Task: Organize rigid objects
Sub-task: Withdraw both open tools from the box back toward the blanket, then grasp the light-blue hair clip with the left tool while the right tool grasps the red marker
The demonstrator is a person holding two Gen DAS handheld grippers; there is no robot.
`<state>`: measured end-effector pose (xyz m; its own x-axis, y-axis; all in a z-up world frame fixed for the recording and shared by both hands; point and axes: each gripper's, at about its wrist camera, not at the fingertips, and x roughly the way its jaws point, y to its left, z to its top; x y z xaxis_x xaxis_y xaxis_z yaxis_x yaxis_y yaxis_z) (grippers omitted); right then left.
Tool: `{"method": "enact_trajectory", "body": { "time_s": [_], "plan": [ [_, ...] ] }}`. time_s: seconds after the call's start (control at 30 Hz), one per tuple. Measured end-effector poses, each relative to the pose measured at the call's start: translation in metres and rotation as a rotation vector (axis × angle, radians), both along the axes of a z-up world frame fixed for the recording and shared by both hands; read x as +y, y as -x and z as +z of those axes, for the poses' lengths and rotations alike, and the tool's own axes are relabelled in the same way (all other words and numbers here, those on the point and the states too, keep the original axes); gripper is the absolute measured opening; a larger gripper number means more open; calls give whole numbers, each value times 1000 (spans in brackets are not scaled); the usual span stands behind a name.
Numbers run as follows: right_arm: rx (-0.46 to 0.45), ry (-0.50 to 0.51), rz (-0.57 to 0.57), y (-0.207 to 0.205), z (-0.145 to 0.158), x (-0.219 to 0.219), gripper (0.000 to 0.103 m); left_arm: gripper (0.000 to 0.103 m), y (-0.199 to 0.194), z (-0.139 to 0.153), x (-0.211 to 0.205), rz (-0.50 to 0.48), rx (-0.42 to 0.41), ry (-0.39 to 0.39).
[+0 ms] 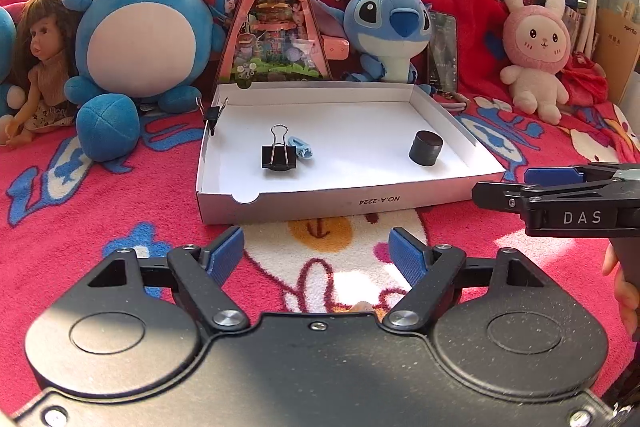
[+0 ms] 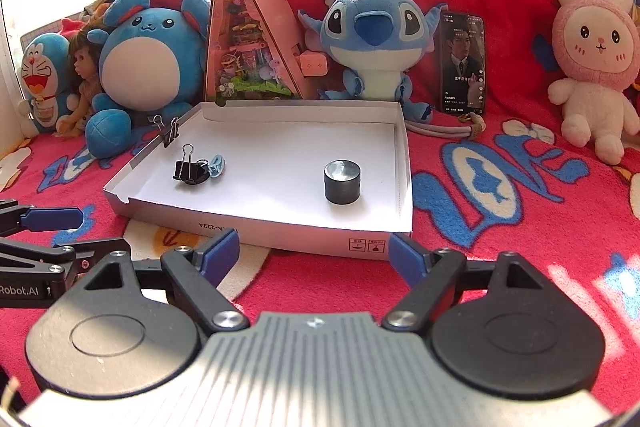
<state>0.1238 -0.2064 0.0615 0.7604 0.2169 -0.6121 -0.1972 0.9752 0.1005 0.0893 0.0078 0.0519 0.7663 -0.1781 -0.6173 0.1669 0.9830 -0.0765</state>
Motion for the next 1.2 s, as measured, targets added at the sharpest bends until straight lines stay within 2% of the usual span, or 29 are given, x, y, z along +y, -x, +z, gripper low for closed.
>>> {"method": "enact_trajectory", "body": {
  "time_s": [0.23, 0.6, 0.83, 0.97, 1.07, 1.2],
  "plan": [
    [-4, -15, 10, 21, -6, 0, 90, 78, 20, -3, 1, 13, -28, -13],
    [-34, 10, -7, 57, -18, 3, 91, 78, 44, -21, 13, 77, -16, 8],
    [-67, 7, -64, 89, -26, 2, 91, 78, 60, -27, 20, 142, -55, -26],
    [-69, 9, -94, 106, -33, 3, 91, 78, 67, -31, 25, 168, -51, -18],
    [-97, 26, -111, 117, -37, 6, 91, 78, 72, -33, 27, 182, -52, -16],
    [-145, 46, -118, 131, -38, 9, 90, 78, 77, -35, 30, 198, -81, -60]
  ]
}}
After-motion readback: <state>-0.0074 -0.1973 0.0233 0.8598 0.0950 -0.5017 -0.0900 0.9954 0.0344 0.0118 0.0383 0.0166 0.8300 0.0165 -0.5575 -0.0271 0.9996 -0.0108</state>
